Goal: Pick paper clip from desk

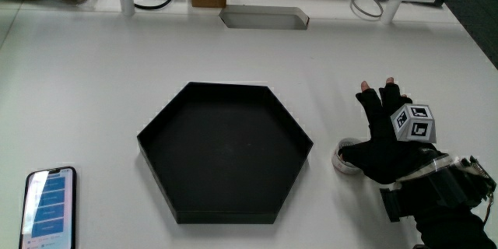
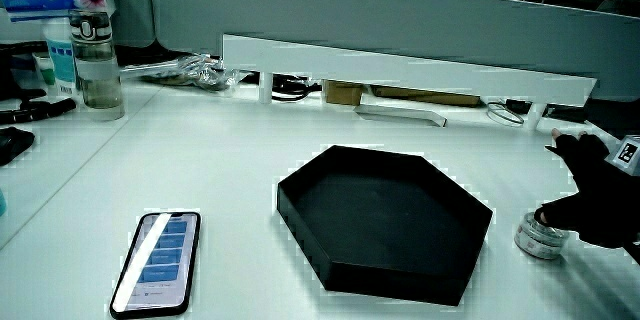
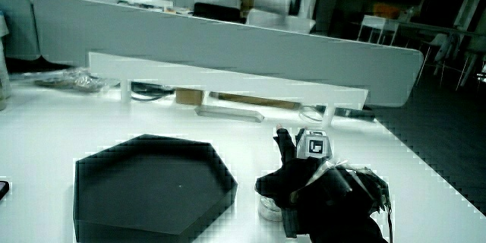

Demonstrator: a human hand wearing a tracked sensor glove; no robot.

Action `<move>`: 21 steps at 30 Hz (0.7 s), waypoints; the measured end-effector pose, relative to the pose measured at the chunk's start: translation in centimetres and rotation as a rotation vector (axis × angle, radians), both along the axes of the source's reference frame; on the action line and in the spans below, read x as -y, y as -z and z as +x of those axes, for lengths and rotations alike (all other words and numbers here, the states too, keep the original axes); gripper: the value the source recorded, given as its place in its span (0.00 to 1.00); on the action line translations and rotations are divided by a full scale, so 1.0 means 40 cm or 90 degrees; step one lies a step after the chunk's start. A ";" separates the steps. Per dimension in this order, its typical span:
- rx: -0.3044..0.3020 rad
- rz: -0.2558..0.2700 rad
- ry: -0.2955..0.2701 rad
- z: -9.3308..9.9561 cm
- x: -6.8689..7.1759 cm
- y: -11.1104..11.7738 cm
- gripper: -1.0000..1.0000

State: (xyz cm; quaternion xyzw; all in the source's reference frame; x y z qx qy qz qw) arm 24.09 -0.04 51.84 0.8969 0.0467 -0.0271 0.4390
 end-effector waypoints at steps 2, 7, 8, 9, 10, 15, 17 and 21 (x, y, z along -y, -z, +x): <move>0.002 0.006 0.001 -0.002 0.000 0.004 0.50; 0.008 -0.009 0.003 -0.003 -0.003 -0.006 0.50; -0.005 0.007 0.005 -0.007 -0.005 -0.002 0.50; 0.003 -0.001 0.009 -0.010 -0.007 -0.001 0.50; -0.004 -0.003 0.012 -0.010 -0.009 -0.010 0.50; 0.001 -0.032 0.015 -0.015 -0.021 -0.028 0.50; -0.002 -0.047 0.008 -0.013 -0.026 -0.041 0.52; 0.014 -0.073 0.008 -0.018 -0.033 -0.055 0.60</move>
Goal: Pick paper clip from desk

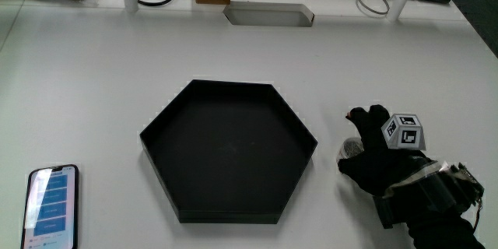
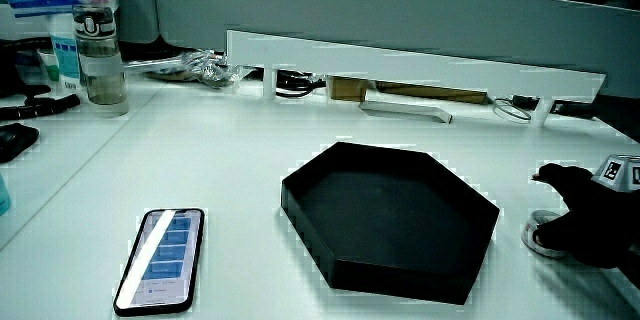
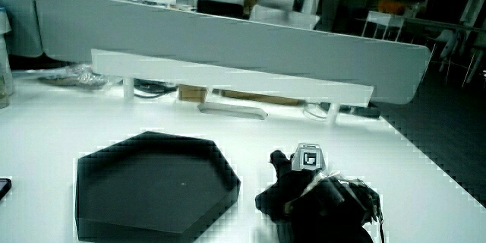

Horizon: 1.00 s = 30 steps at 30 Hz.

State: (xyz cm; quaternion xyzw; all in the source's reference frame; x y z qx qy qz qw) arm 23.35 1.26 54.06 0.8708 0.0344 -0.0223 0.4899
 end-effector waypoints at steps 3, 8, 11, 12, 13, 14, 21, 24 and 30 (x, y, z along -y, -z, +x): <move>-0.010 -0.015 0.005 -0.002 -0.004 -0.013 0.67; -0.031 -0.037 0.010 -0.004 -0.012 -0.036 0.77; -0.038 -0.049 0.000 -0.002 -0.020 -0.048 0.83; -0.033 -0.027 0.001 -0.001 -0.018 -0.045 0.85; -0.028 -0.025 -0.003 0.001 -0.016 -0.045 0.88; -0.020 -0.006 -0.006 -0.002 -0.012 -0.036 0.90; -0.025 0.007 0.000 -0.005 -0.006 -0.028 1.00; -0.013 -0.003 -0.006 -0.005 -0.008 -0.028 1.00; -0.006 0.005 -0.005 0.000 -0.015 -0.031 1.00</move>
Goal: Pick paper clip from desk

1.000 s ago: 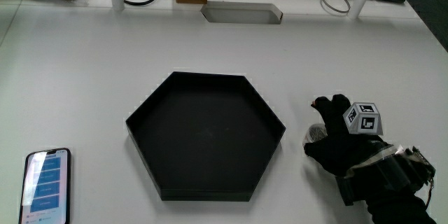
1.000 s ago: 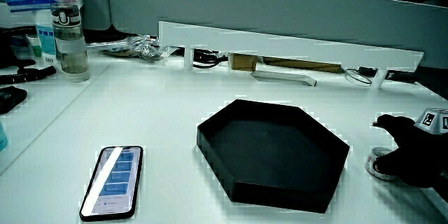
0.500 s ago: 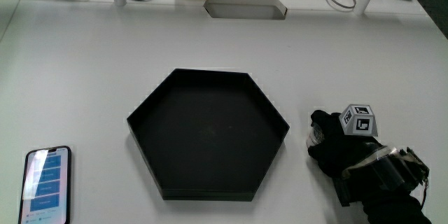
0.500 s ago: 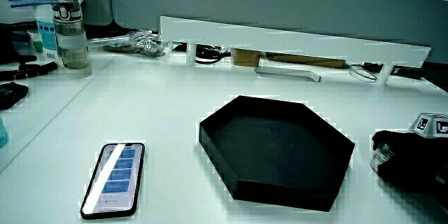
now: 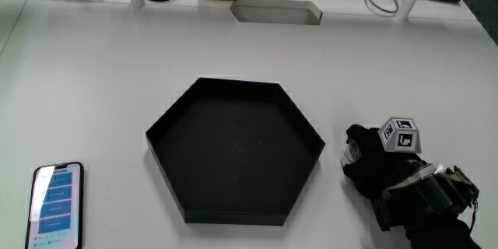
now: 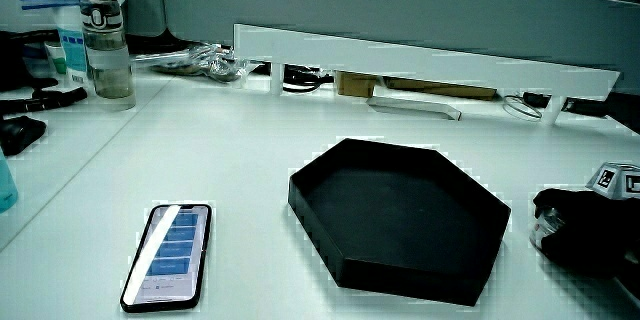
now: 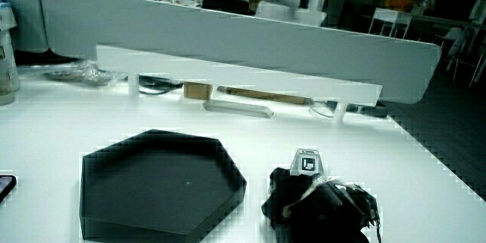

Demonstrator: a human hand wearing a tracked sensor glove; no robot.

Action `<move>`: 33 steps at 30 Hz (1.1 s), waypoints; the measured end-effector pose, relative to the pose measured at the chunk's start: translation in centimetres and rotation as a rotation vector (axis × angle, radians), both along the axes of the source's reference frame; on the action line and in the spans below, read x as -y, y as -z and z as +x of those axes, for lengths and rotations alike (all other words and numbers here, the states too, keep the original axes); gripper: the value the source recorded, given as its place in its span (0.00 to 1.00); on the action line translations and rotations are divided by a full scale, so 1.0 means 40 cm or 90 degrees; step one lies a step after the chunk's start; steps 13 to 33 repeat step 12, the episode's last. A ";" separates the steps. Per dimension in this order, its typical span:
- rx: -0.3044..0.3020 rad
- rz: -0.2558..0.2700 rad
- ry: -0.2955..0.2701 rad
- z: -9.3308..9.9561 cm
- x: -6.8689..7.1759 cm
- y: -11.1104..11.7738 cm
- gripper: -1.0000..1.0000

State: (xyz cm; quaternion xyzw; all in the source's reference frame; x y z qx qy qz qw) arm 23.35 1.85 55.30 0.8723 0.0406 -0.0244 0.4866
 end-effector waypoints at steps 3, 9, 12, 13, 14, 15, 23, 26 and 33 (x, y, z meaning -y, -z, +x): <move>0.008 0.003 -0.001 -0.004 0.010 0.006 1.00; -0.002 0.025 0.024 -0.037 0.050 0.043 1.00; 0.010 0.048 0.038 -0.068 0.076 0.075 1.00; 0.010 0.048 0.038 -0.068 0.076 0.075 1.00; 0.010 0.048 0.038 -0.068 0.076 0.075 1.00; 0.010 0.048 0.038 -0.068 0.076 0.075 1.00; 0.010 0.048 0.038 -0.068 0.076 0.075 1.00; 0.010 0.048 0.038 -0.068 0.076 0.075 1.00; 0.010 0.048 0.038 -0.068 0.076 0.075 1.00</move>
